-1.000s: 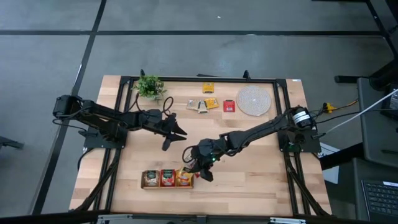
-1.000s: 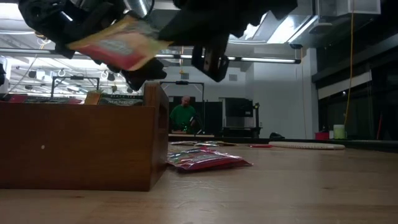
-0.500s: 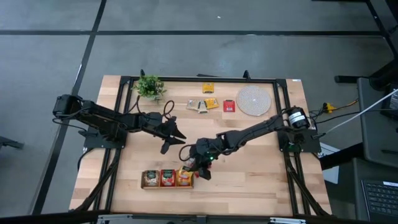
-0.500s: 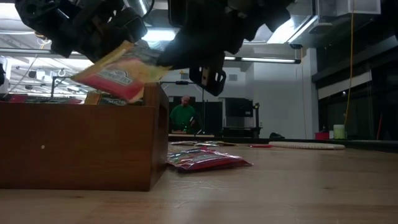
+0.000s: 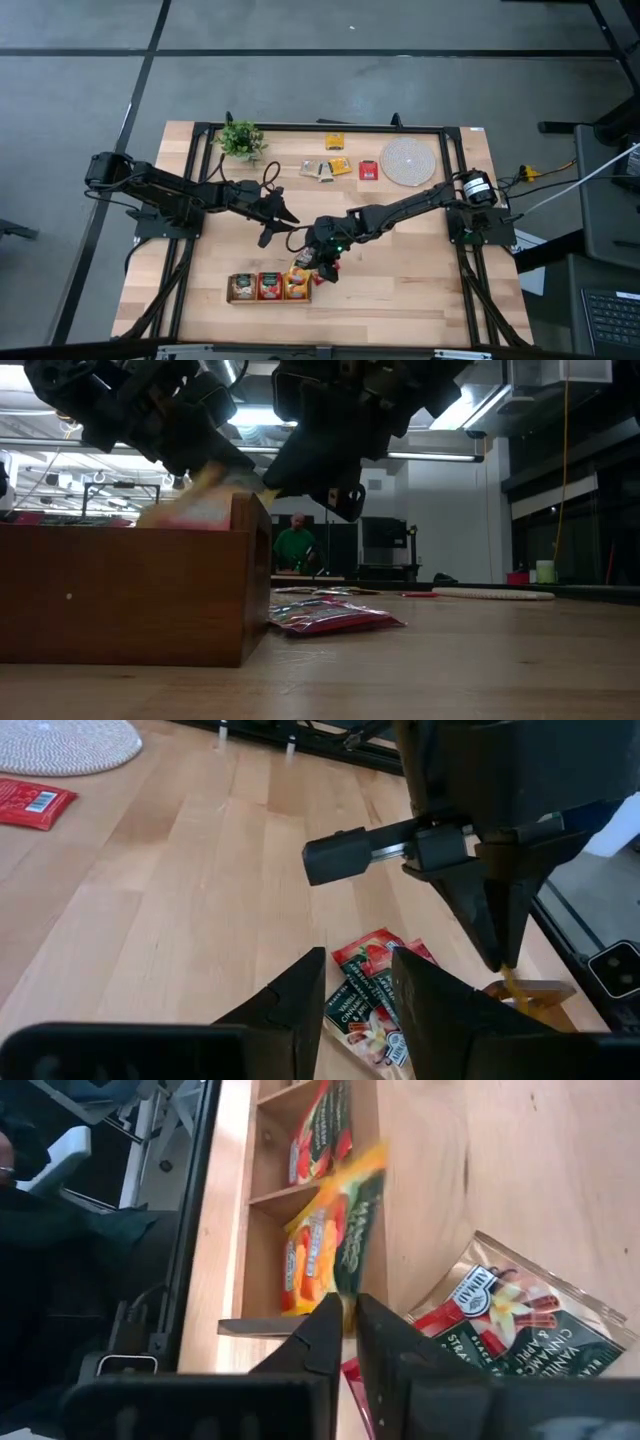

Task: Pick & Place Tea
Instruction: Put the yellow tea bag into the right section of the wooden organizer, then put the red tea bag into the middle section of the wooden organizer

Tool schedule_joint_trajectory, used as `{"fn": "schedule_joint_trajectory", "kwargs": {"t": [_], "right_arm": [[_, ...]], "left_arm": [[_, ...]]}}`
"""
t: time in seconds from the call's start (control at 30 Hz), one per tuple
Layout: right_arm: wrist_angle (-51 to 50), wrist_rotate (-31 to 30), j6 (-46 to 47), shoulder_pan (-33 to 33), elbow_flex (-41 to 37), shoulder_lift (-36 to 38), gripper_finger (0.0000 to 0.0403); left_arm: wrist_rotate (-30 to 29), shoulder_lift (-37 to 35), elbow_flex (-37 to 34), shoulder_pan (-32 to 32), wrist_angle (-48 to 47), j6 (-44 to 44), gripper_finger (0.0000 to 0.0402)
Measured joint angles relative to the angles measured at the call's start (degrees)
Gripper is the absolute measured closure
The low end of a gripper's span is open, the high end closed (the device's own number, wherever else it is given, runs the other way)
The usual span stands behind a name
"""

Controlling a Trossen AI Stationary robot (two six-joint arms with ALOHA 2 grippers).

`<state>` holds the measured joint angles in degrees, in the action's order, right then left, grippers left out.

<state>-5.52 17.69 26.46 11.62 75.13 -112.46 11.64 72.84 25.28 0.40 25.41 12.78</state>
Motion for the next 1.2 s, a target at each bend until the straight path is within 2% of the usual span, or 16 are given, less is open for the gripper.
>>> {"fn": "schedule_joint_trajectory", "kwargs": {"t": [0.33, 0.5, 0.67, 0.87, 1.0, 1.13, 1.2], "right_arm": [[0.0, -0.1, -1.3, 0.0, 0.0, 0.0, 0.0306], [-0.9, -0.1, -4.1, -0.1, 0.0, 0.0, 0.0302], [-6.6, -0.4, -4.3, -0.1, 0.0, 0.0, 0.0302], [-10.7, -8.2, -0.7, 2.4, -2.2, 0.1, 0.0302], [-8.6, -8.2, 1.1, 3.8, -4.2, 0.1, 0.0322], [-4.0, -6.5, 1.6, 4.6, -4.9, 0.0, 0.0384], [-1.1, -4.8, 1.7, 4.7, -5.1, -0.6, 0.0394]], "left_arm": [[0.0, 0.0, 0.0, 0.0, 0.0, 0.0, 0.0288], [0.0, 0.0, 0.0, 0.0, 0.0, 1.2, 0.0288], [0.0, 0.0, 0.0, 0.0, -0.4, 3.0, 0.0288], [0.0, 0.0, 0.0, -0.9, -0.4, 3.0, 0.029], [0.0, 0.0, 0.0, -1.6, -0.4, 1.7, 0.0292], [-0.1, 0.0, 0.0, -1.9, -0.4, 1.6, 0.029], [-0.1, 0.0, 0.0, -1.9, -0.4, 1.5, 0.0291]]}}
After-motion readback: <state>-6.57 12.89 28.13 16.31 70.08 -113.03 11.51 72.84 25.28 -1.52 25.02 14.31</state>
